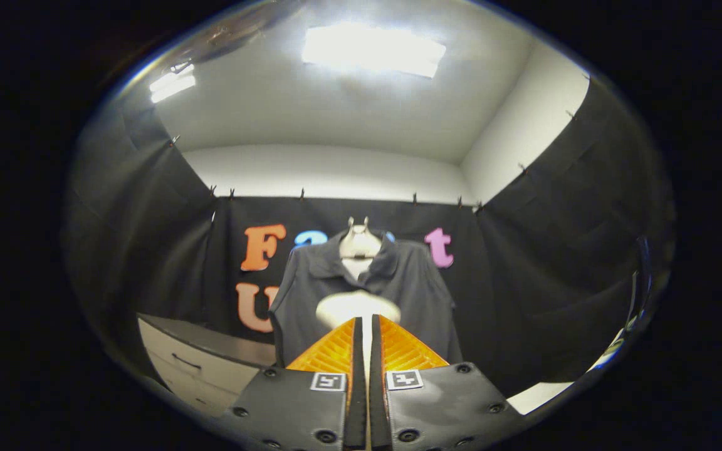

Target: Iron the clothes twice with a garment steamer, once on the left side and once on the right side.

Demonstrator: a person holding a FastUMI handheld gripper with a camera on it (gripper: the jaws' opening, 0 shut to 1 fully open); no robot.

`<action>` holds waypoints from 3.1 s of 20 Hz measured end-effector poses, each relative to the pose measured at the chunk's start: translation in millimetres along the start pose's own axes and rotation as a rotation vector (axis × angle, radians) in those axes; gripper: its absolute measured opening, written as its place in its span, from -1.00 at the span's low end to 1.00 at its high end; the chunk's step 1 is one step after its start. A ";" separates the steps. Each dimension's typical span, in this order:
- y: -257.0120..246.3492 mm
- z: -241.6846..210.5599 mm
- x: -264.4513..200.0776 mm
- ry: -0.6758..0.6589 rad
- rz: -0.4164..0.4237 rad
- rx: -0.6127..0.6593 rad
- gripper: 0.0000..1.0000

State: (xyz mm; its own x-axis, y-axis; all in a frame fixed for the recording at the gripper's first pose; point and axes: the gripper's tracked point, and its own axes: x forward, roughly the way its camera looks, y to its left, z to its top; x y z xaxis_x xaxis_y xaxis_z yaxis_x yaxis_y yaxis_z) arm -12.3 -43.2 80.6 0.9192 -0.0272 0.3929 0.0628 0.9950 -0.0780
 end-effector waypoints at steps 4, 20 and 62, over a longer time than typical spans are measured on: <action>38.0 -3.4 -11.2 0.153 0.119 0.092 -0.81; -1.8 -39.5 -29.9 0.289 -0.002 0.102 -0.83; 45.8 -64.0 -36.9 0.376 0.095 0.095 -0.83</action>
State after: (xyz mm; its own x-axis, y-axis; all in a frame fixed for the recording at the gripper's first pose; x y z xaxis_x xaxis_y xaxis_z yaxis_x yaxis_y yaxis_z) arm -18.5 -2.8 3.9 0.9985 0.0496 0.0233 -0.0494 0.9988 -0.0059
